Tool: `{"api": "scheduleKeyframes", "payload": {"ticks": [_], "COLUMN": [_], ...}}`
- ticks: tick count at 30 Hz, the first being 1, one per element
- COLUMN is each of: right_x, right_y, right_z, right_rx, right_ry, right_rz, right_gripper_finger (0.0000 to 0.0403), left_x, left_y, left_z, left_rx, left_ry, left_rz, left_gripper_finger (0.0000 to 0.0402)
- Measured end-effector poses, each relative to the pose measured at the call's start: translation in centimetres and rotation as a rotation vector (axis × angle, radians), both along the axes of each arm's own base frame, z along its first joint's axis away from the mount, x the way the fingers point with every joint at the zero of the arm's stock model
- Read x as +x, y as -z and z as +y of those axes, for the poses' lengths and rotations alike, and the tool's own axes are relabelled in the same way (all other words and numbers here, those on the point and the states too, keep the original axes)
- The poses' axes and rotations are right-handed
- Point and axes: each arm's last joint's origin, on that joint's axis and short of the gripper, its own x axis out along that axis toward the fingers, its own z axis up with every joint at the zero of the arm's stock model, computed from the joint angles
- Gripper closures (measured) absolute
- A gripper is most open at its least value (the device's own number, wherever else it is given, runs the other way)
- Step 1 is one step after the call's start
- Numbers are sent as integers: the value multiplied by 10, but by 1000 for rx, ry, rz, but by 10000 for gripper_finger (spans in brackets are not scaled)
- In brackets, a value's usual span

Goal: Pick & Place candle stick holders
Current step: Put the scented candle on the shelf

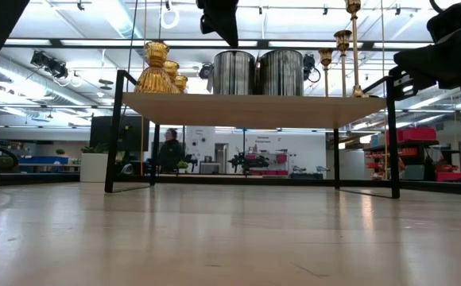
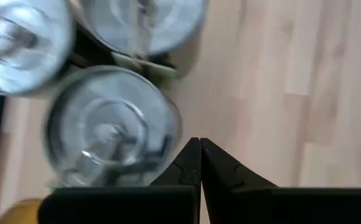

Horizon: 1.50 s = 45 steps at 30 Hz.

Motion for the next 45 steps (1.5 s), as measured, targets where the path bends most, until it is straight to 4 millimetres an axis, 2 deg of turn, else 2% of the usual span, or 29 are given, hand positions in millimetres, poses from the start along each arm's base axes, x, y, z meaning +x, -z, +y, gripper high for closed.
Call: {"api": "scheduleKeyframes", "payload": {"ticks": [5, 12, 20, 30, 45], "right_x": [0, 0, 0, 0, 0], "right_y": [0, 0, 0, 0, 0], "right_z": [0, 0, 0, 0, 0], "right_rx": [0, 0, 0, 0, 0], "right_ry": [0, 0, 0, 0, 0], "right_rz": [0, 0, 0, 0, 0], "right_gripper_finger": [389, 389, 389, 389, 389], "left_x": [-6, -10, -13, -7, -6], "left_y": [2, 3, 7, 15, 14], "left_z": [-2, 5, 10, 15, 15], "left_rx": [-63, 33, 45, 59, 52], "left_ry": [-26, -75, -91, -100, -74], "left_rz": [55, 99, 156, 166, 155], "left_gripper_finger": [398, 398, 398, 398, 394]}}
